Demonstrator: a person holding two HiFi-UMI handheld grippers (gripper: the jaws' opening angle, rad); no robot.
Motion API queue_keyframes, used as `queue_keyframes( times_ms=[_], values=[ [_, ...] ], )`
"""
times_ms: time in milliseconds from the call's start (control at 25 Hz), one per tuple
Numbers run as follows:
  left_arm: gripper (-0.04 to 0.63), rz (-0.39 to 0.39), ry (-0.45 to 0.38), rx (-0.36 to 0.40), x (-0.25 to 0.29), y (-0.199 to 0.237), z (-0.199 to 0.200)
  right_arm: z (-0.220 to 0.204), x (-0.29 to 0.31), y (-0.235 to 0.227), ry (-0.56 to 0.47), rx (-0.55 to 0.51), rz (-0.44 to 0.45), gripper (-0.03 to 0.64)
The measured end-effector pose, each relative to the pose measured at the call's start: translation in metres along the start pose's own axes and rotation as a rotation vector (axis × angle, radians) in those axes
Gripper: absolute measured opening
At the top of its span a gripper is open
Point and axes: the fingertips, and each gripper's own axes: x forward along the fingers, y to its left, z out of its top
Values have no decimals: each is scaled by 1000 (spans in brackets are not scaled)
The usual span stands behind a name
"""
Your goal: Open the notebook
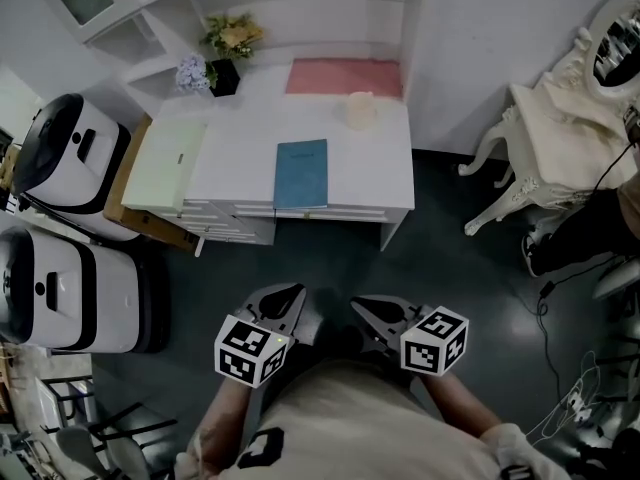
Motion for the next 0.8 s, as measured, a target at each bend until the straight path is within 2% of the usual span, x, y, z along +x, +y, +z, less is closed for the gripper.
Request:
queue_keyframes(
  times_ms=[280, 560, 800],
  values=[
    [15, 3, 11, 8, 26, 16, 14, 10, -6, -14, -18, 17, -25, 13],
    [15, -23, 22, 11, 62, 40, 26, 24, -10, -39, -36, 38, -111, 13],
    [15, 0, 59, 6, 102, 76, 33, 46, -1, -57, -22, 35, -187, 13]
  ],
)
